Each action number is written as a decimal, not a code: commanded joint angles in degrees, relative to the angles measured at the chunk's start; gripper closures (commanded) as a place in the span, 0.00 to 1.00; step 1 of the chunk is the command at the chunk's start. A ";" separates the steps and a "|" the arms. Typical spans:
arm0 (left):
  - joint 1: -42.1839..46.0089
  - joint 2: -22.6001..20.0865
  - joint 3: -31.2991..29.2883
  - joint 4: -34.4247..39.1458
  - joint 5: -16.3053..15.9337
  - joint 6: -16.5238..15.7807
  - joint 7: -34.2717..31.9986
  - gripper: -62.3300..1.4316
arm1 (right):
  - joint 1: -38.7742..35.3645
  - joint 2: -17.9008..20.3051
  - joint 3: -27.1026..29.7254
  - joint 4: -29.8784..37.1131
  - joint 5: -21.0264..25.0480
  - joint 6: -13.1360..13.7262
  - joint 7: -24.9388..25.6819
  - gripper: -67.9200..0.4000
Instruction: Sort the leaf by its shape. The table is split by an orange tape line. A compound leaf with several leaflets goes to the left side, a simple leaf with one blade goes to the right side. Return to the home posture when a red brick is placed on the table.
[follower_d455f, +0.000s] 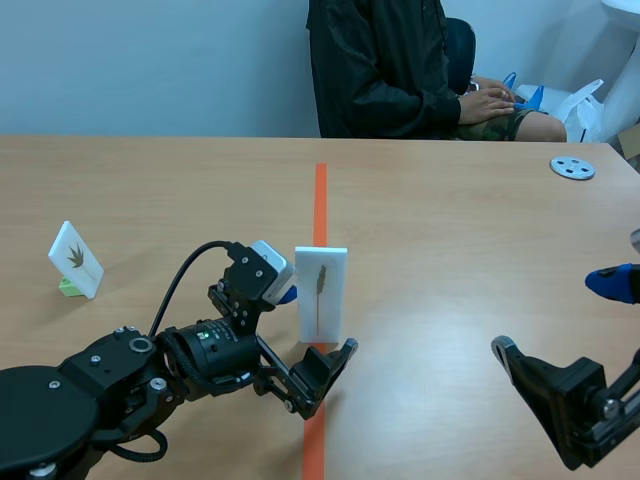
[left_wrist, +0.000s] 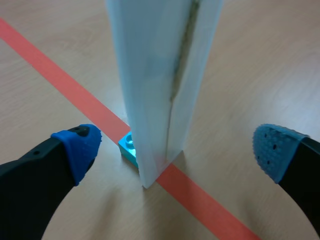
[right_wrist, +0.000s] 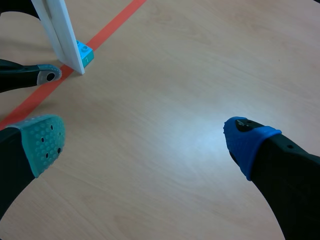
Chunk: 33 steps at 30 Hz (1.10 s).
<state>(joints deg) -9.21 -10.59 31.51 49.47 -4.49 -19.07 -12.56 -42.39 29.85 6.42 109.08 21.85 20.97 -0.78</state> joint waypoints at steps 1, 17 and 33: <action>-0.04 0.57 0.04 1.68 -0.31 0.11 -1.40 0.10 | 0.96 -0.04 0.66 1.01 0.20 -0.02 0.46 0.00; -0.33 1.33 0.04 1.68 -0.33 3.54 -1.36 0.81 | 0.96 -0.04 0.66 1.01 0.20 -0.02 0.46 0.00; 4.94 -0.81 -2.60 17.59 -3.39 3.04 7.82 0.92 | 0.96 -0.04 0.66 1.01 0.20 -0.02 0.44 0.00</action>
<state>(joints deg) -4.95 -11.05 29.93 64.55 -7.14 -16.10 -4.08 -42.39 29.85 6.42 109.08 21.85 20.97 -0.78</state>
